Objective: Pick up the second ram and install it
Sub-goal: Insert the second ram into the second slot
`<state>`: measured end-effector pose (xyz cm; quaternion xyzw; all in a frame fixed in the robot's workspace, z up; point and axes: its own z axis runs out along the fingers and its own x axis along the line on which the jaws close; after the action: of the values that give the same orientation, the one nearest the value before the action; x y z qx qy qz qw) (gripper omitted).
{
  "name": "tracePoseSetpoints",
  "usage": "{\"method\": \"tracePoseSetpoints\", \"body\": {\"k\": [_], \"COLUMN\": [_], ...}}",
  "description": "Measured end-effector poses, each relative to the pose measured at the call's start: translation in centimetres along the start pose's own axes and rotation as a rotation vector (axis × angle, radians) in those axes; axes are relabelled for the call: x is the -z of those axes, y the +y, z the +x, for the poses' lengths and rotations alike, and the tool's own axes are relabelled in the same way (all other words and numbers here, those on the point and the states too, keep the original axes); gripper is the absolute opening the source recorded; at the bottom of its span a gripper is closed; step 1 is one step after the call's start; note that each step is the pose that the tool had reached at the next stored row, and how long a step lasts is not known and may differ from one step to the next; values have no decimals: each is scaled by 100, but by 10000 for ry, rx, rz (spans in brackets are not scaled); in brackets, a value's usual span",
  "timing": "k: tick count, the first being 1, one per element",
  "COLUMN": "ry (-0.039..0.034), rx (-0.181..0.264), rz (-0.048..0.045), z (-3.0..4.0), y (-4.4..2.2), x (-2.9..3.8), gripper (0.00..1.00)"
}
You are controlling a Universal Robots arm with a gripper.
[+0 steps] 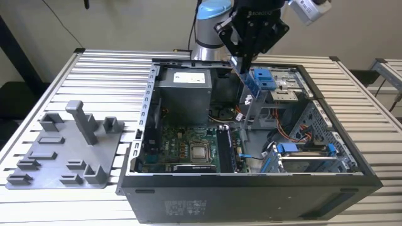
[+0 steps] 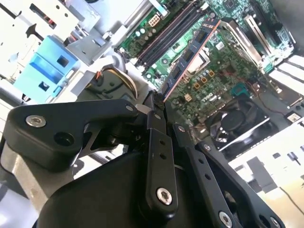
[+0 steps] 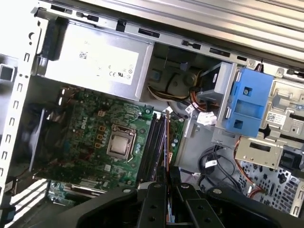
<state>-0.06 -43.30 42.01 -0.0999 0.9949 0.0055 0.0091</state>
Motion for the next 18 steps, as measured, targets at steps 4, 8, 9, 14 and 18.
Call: {"method": "tracePoseSetpoints", "body": {"k": [4,8,9,14,18], "ry": [-4,-8,-9,-14,-18], "rx": [-493,-971,-1073,-1592,-1962], "rz": [10,20,22,31,38], "z": [0,0,0,0,0], "y": [0,0,0,0,0], "x": [-4,-8,-8,-12,-14], "gripper": [14,14,14,14,14]}}
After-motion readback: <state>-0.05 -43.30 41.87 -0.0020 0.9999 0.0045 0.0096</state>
